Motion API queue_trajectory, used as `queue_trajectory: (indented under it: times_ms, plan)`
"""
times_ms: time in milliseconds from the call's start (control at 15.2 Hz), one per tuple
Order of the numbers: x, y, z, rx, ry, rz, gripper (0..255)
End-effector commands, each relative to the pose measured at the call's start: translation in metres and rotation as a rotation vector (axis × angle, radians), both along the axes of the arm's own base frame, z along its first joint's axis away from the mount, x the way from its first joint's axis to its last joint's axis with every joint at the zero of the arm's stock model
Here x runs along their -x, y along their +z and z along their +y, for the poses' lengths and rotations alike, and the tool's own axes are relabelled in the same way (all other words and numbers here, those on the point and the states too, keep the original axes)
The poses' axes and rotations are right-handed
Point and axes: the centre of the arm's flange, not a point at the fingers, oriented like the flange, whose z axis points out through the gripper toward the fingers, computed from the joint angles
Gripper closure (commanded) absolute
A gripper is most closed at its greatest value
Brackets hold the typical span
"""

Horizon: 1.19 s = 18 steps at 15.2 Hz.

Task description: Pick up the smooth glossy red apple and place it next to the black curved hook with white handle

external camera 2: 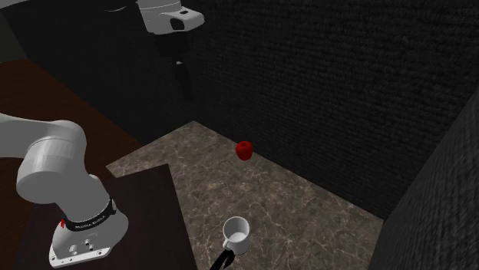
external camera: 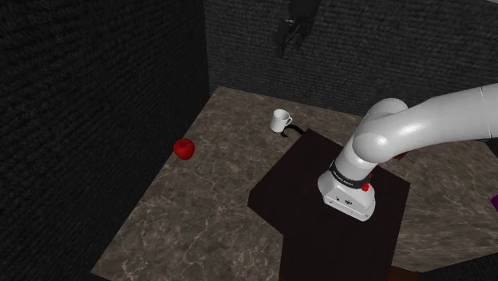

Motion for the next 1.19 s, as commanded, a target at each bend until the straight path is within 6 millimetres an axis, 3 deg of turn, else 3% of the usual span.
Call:
queue_trajectory:
  times_ms: [0,1122]
  plan:
    - [0.0,0.0,0.0,0.0,0.0,0.0,0]
    - [-0.115,-0.164,0.097,-0.015,-0.029,-0.013,0]
